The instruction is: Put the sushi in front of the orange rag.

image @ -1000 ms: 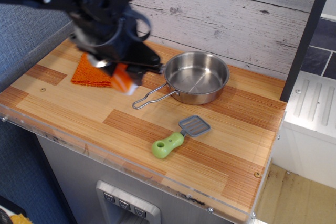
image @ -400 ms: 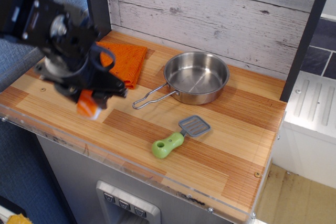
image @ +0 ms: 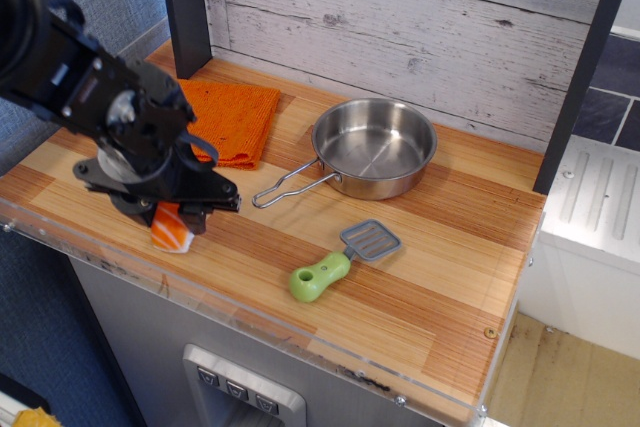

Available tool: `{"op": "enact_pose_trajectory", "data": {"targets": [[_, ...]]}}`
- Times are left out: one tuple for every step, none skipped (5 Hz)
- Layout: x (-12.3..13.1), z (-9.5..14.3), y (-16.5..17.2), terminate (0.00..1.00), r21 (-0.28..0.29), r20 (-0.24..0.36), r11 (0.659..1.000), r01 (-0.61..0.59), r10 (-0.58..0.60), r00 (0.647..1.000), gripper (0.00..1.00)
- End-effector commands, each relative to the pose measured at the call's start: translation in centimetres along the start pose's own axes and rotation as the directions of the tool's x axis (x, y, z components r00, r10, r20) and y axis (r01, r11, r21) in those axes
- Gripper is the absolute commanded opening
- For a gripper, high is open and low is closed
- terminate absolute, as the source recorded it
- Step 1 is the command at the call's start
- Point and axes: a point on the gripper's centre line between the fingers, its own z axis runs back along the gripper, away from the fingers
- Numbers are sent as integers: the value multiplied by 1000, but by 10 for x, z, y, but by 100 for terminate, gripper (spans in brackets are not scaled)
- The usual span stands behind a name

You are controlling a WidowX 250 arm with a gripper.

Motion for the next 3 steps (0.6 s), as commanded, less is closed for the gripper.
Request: {"op": "enact_pose_trajectory", "data": {"targets": [[8, 2, -5, 0, 48, -22, 998, -41, 42, 999, 100], [10, 4, -11, 0, 42, -19, 999, -17, 17, 1000, 100], [12, 8, -15, 0, 29, -14, 1000, 0, 0, 1000, 100]]}}
